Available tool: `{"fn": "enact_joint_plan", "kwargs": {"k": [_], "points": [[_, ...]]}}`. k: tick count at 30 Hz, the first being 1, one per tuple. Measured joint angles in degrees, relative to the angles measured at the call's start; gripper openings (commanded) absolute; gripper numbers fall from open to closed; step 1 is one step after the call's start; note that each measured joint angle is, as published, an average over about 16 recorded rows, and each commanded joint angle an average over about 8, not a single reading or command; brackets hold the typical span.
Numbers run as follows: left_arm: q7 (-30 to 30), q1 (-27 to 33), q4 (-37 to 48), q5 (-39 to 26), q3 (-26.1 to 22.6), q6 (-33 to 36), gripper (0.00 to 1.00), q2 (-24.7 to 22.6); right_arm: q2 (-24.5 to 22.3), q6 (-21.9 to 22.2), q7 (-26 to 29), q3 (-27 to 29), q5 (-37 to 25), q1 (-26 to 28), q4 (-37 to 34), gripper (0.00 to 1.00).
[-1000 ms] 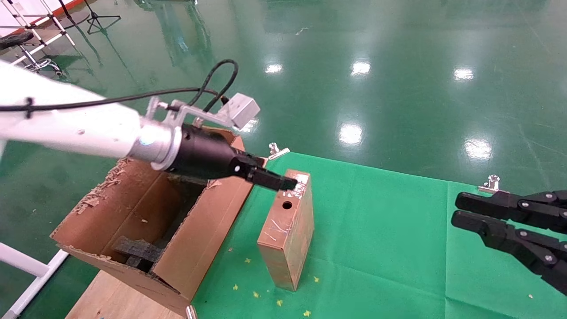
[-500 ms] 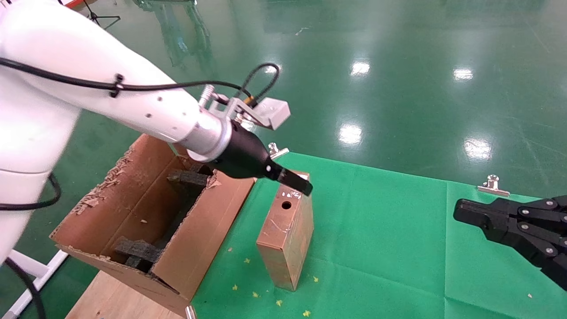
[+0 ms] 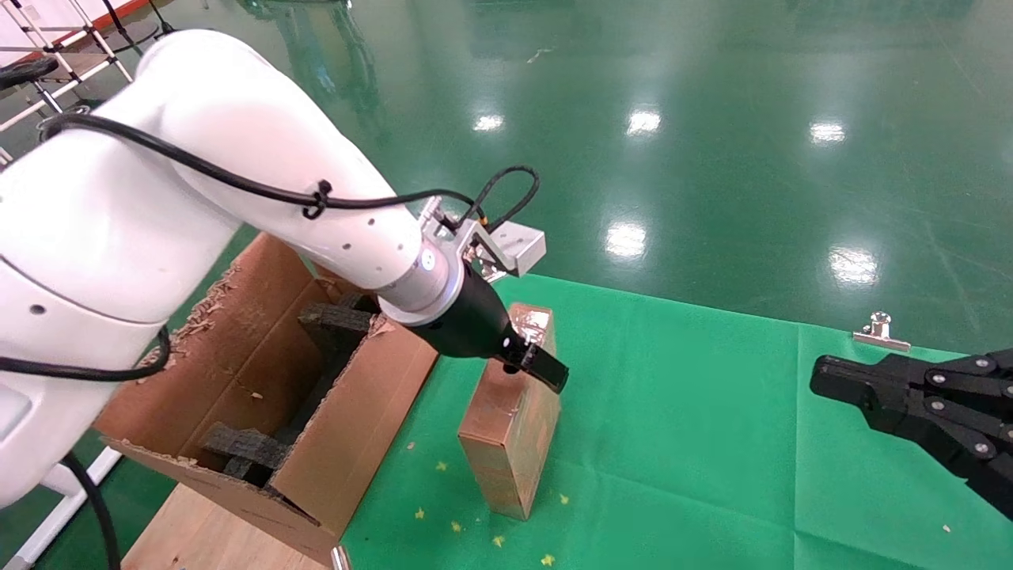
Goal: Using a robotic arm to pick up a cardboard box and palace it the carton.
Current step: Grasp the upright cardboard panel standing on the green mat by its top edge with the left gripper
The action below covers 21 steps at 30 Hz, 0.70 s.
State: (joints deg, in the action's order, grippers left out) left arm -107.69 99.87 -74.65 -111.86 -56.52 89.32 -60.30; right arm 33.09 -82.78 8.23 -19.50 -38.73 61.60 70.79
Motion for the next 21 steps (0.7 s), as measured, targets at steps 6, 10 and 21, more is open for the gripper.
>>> {"fn": "enact_joint_plan", "kwargs": {"k": [6,10,21], "points": [[-0.7,0.0,0.3,0.1,-1.3,-0.3,0.89,-0.2,0.0,0.0,0.0,0.0,0.0,0.0,0.0,0.53],[-0.7,0.0,0.4,0.1,-1.6,-0.5,0.39,-0.2,0.0,0.0,0.0,0.0,0.0,0.0,0.0,1.00],[-0.7,-0.1,0.4,0.2,-1.6,-0.5,0.00,-0.2,0.0,0.0,0.0,0.0,0.0,0.0,0.0,1.00]]}}
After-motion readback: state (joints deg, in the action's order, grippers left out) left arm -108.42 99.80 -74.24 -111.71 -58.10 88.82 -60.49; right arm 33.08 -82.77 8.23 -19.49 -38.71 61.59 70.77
